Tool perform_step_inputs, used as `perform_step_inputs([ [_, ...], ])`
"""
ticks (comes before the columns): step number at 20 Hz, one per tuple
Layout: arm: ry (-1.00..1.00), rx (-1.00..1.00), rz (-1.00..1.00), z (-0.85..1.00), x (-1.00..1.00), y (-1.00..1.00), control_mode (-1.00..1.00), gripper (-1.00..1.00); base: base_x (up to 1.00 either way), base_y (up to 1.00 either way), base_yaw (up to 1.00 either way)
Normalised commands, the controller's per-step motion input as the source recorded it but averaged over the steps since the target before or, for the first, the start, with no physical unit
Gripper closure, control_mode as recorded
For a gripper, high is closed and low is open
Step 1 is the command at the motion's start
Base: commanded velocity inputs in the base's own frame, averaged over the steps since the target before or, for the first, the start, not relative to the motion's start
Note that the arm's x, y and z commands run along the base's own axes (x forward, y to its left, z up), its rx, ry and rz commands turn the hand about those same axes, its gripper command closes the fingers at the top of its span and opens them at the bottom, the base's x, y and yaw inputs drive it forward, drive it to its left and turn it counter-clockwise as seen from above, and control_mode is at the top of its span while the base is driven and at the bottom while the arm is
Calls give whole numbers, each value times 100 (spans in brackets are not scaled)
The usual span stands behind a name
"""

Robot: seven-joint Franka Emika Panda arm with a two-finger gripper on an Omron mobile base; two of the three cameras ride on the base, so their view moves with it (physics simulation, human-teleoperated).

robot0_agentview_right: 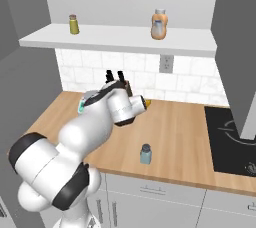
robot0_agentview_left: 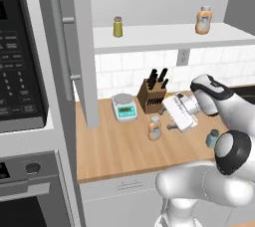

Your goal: Put the shaker and condiment bottle from the counter next to their counterparts in the cabinet.

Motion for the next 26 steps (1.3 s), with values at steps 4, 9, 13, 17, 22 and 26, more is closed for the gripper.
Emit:
perform_step_inputs([
  [4, 0, 0, 0, -1, 22, 0, -100, -100, 0, 0, 0],
  [9, 0, 0, 0, -14, 29, 0, -100, -100, 0, 0, 0],
  [13, 0, 0, -1, -13, 23, 0, -100, -100, 0, 0, 0],
  [17, 0, 0, 0, -13, 11, 0, -100, -100, 0, 0, 0],
  [22, -1, 0, 0, -18, 10, -1, -100, -100, 0, 0, 0],
  [26, -4, 0, -1, -13, 13, -5, -100, -100, 0, 0, 0],
])
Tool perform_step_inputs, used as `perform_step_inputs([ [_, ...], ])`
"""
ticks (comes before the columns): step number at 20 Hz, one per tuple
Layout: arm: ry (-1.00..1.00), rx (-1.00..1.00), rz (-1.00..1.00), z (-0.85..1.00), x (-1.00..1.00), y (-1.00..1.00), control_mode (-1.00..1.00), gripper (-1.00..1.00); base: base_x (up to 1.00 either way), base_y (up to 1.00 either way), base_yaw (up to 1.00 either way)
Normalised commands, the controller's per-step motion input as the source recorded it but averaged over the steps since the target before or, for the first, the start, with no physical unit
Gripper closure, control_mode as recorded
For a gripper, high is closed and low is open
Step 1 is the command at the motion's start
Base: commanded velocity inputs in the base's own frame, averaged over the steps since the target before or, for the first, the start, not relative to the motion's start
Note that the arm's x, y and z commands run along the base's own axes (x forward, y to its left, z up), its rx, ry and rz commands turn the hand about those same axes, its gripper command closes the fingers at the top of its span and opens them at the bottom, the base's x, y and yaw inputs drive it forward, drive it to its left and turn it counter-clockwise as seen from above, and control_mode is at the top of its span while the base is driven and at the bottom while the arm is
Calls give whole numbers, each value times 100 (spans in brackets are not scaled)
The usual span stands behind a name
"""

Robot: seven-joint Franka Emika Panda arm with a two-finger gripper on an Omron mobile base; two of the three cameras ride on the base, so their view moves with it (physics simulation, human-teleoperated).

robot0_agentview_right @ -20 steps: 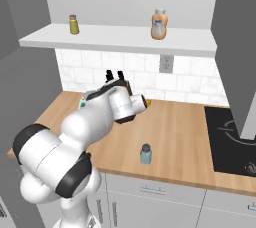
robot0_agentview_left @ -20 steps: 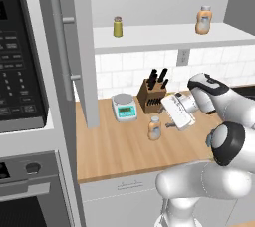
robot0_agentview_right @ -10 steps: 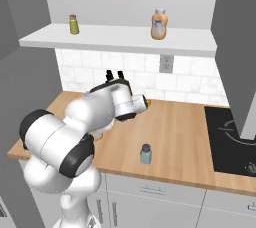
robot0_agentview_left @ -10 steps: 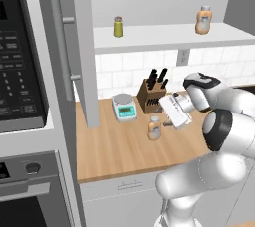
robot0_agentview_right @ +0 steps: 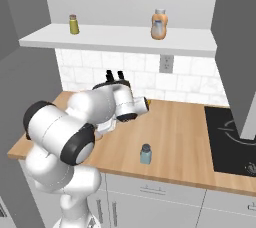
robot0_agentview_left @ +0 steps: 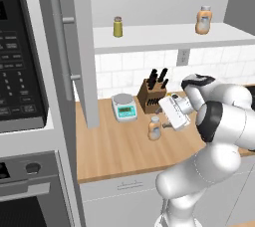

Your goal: Put the shaker and condiment bottle from the counter next to their counterparts in the cabinet.

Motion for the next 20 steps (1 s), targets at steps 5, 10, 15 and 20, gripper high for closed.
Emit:
perform_step_inputs([
  [5, -3, 0, -2, -13, 22, -6, -100, -100, 0, 0, 0],
  [10, -1, 0, -3, -6, 24, -7, -100, -100, 0, 0, 0],
  [15, -1, 0, -1, -5, 7, 1, -100, -100, 0, 0, 0],
  [20, -1, 0, 0, -14, -17, 14, -100, -100, 0, 0, 0],
])
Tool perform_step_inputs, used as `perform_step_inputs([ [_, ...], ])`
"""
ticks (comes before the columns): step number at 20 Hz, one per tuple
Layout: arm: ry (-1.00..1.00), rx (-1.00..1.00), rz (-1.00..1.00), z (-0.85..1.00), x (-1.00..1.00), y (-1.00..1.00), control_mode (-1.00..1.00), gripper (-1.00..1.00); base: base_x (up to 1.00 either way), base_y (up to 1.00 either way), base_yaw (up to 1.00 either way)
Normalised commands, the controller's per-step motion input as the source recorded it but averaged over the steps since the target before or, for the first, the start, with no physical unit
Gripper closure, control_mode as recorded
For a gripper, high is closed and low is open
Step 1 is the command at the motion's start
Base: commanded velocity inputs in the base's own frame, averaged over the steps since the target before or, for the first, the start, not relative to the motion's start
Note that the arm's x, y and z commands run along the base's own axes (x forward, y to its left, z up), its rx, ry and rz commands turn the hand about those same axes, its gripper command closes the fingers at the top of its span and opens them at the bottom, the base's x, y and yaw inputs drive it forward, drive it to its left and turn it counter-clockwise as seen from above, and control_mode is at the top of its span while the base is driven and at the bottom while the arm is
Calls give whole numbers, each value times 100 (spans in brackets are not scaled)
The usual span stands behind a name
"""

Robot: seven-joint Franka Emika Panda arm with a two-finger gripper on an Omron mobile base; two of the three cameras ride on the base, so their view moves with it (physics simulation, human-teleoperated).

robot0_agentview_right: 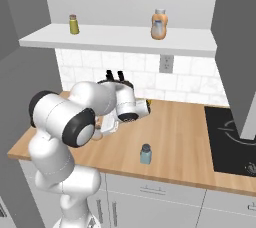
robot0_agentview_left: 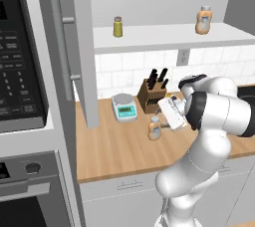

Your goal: Put the shaker and condiment bottle from the counter next to their counterparts in the cabinet.

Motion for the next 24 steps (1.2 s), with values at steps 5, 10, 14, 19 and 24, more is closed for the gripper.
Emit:
perform_step_inputs([
  [5, 0, 0, 0, -14, -11, 25, -100, -100, 0, 0, 0],
  [10, 0, 0, 0, -8, 0, 18, -100, -100, 0, 0, 0],
  [14, -3, 0, 0, -9, -1, 6, -100, 100, 0, 0, 0],
  [19, 0, 0, 0, 0, 0, 0, -100, 100, 0, 0, 0],
  [24, -6, 0, -4, 38, -21, 0, -100, 100, 0, 0, 0],
])
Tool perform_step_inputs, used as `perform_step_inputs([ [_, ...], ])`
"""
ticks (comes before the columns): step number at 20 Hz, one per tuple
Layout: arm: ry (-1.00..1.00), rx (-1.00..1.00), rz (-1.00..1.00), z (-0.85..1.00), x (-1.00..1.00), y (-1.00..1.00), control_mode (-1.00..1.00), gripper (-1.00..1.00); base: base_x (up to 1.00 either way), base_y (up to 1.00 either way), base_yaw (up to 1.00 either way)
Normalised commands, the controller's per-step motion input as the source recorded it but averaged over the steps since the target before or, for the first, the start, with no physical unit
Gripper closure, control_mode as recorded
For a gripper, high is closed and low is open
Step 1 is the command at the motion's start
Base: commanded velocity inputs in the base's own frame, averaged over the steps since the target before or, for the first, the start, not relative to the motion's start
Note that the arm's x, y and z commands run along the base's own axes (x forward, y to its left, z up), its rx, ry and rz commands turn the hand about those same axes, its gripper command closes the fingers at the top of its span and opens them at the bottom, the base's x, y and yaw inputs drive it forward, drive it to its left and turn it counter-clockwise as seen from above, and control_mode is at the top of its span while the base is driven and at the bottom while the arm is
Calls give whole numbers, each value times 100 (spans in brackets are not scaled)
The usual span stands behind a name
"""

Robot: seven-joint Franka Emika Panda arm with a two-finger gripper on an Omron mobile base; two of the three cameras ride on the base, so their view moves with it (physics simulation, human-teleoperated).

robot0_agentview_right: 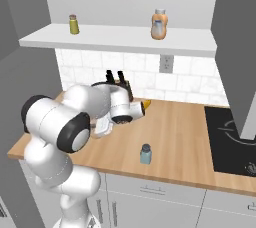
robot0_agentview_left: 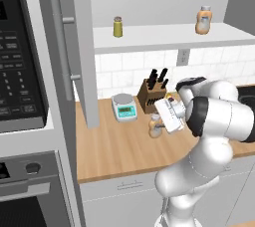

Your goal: Put the shaker and condiment bottle from the counter next to their counterparts in the cabinet.

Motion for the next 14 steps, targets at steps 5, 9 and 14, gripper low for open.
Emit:
perform_step_inputs([
  [5, 0, 0, -11, 90, -34, 0, -100, 100, 0, 0, 0],
  [9, 0, 0, -18, 96, -26, 0, -100, 100, 0, 0, 0],
  [14, 2, 0, -33, 74, -40, -13, -100, 100, 0, 0, 0],
])
